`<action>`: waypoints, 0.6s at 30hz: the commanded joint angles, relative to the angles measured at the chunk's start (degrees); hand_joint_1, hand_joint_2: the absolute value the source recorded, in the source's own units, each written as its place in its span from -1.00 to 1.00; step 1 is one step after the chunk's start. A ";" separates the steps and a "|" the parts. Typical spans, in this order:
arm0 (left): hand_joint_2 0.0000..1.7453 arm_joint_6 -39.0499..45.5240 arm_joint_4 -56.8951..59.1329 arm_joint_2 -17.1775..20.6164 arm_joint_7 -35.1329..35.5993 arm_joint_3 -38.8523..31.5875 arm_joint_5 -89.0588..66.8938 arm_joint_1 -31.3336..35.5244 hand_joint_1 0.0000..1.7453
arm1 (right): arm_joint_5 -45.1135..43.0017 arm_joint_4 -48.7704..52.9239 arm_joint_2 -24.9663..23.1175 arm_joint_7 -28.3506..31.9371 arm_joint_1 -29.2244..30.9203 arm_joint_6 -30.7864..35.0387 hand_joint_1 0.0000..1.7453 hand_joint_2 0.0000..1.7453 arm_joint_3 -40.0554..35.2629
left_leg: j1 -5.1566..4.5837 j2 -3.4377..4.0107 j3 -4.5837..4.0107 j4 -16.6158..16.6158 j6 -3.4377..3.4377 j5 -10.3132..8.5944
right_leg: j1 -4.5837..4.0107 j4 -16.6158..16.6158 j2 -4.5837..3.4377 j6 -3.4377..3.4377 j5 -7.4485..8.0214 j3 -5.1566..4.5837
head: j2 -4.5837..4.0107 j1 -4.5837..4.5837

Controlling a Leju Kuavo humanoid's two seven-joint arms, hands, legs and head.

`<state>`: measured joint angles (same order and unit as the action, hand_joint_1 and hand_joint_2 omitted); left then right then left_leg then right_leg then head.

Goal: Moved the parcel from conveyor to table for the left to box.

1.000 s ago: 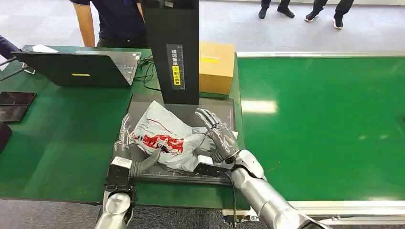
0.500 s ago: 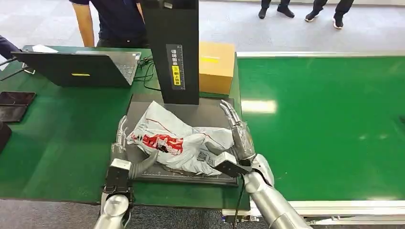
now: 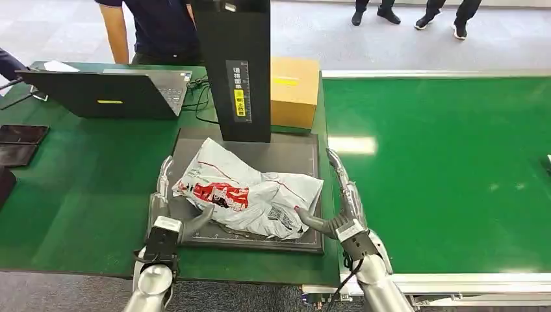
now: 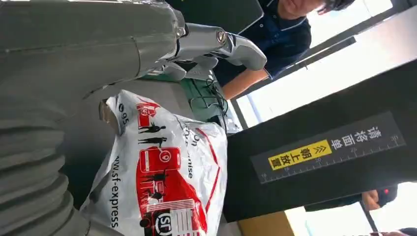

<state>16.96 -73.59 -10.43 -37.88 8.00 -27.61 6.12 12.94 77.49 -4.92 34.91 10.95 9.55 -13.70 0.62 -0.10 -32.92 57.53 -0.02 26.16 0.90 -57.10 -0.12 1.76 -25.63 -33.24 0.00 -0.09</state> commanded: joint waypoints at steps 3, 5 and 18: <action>1.00 -1.54 -0.29 4.31 2.99 4.29 -9.40 4.22 -1.00 | 2.75 4.60 -1.02 -1.07 -4.02 0.39 -1.00 1.00 5.02 | 0.00 -0.10 0.04 -0.04 -0.01 -0.03 | -0.01 0.01 0.13 -0.09 -0.02 0.06 | 0.00 0.00; 1.00 -2.60 -0.32 4.50 3.81 4.98 -11.17 5.08 -1.00 | 3.05 4.50 -1.13 -1.07 -4.13 0.44 -1.00 1.00 5.32 | 0.01 -0.12 0.02 -0.04 -0.01 -0.05 | -0.02 0.01 0.15 -0.11 -0.02 0.05 | 0.00 0.02; 1.00 -8.85 12.15 7.85 10.18 13.56 -23.12 16.16 -1.00 | 3.30 2.72 -1.46 -0.57 -3.00 -0.35 -1.00 1.00 6.16 | -0.02 -0.15 0.13 -0.11 -0.01 -0.07 | 0.00 0.06 0.17 -0.12 -0.01 0.15 | 0.00 0.00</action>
<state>10.66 -72.32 -6.62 -30.42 15.00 -47.87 13.80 16.09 82.09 -5.55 34.34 7.09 9.90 -9.62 0.62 -0.10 -32.91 57.54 -0.02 26.16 0.90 -57.10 -0.12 1.75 -25.64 -33.23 0.00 -0.09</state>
